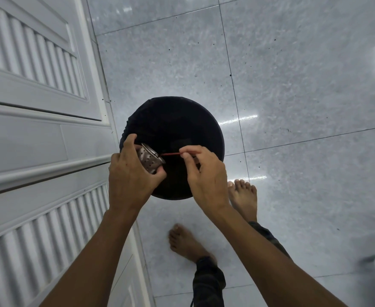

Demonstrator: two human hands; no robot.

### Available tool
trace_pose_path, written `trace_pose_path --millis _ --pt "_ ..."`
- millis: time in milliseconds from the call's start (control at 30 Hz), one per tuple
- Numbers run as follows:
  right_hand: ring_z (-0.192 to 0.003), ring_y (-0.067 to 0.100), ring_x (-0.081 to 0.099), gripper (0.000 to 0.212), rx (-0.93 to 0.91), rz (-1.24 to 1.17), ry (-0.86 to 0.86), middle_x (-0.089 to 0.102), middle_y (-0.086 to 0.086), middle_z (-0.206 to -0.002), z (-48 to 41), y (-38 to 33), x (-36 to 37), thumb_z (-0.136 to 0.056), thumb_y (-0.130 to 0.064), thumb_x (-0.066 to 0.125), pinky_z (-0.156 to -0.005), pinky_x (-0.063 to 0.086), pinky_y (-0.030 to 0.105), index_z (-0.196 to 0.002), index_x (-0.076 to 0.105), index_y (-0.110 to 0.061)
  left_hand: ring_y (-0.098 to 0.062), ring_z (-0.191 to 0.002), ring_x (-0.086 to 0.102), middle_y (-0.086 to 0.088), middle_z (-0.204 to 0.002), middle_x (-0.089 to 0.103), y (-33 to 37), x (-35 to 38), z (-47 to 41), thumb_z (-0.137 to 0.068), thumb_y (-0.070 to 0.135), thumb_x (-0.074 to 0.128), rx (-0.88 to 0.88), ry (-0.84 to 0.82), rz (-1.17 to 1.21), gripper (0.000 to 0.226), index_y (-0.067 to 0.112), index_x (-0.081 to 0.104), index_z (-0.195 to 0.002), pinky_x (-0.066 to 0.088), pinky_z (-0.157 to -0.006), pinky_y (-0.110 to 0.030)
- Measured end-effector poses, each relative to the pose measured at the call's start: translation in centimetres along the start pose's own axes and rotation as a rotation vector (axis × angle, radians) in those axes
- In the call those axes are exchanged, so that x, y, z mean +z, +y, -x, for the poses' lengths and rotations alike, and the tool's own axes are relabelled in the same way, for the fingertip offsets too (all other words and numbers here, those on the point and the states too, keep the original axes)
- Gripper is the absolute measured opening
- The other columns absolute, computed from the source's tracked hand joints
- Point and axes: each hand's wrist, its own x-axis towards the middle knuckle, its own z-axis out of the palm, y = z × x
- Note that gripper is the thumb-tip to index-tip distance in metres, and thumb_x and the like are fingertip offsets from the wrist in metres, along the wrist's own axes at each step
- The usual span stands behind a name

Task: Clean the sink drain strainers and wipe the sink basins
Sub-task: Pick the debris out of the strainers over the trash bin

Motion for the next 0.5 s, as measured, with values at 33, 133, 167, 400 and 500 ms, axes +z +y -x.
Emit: trace_pose_path --millis 33,133,167,400,500 --pt "-0.101 0.006 0.063 0.019 -0.024 -0.021 -0.027 0.071 -0.009 -0.111 0.0 0.0 0.2 -0.103 -0.028 0.057 -0.089 0.05 0.013 -0.115 0.071 -0.024 -0.033 -0.105 0.057 -0.01 -0.123 0.063 -0.1 0.0 -0.1 -0.07 0.037 0.089 -0.001 0.0 -0.007 0.1 0.018 0.03 -0.149 0.052 -0.084 -0.045" --pt "-0.1 0.008 0.065 0.018 -0.027 -0.023 -0.158 0.072 -0.008 -0.109 0.5 0.0 1.1 -0.102 -0.027 0.057 -0.091 0.054 0.021 -0.112 0.072 -0.023 -0.032 -0.106 0.057 -0.009 -0.124 0.063 -0.3 0.3 0.0 -0.07 0.038 0.09 0.027 -0.035 -0.015 0.101 0.019 0.031 -0.149 0.052 -0.083 -0.045" --pt "-0.101 0.008 0.065 0.019 -0.013 -0.006 -0.149 0.072 -0.007 -0.11 0.4 0.1 1.2 -0.103 -0.027 0.057 -0.092 0.054 0.022 -0.113 0.072 -0.022 -0.032 -0.105 0.057 -0.008 -0.124 0.063 -0.3 0.4 0.2 -0.069 0.038 0.09 0.038 -0.046 -0.013 0.101 0.019 0.031 -0.149 0.052 -0.083 -0.044" --pt "-0.102 -0.001 0.064 0.017 0.077 -0.161 -0.137 0.071 -0.013 -0.107 0.0 0.9 0.4 -0.102 -0.026 0.057 -0.09 0.053 0.014 -0.113 0.071 -0.024 -0.032 -0.104 0.058 -0.008 -0.12 0.064 -1.1 0.5 -0.3 -0.069 0.037 0.089 0.02 -0.04 0.01 0.104 0.022 0.027 -0.15 0.049 -0.08 -0.038" --pt "-0.101 0.002 0.065 0.018 0.099 -0.134 -0.155 0.072 -0.01 -0.109 0.6 0.9 1.3 -0.103 -0.025 0.057 -0.093 0.054 0.018 -0.114 0.071 -0.022 -0.031 -0.107 0.059 -0.007 -0.121 0.064 -0.5 1.0 -0.1 -0.068 0.039 0.089 0.097 -0.087 -0.006 0.104 0.021 0.028 -0.151 0.049 -0.082 -0.037"
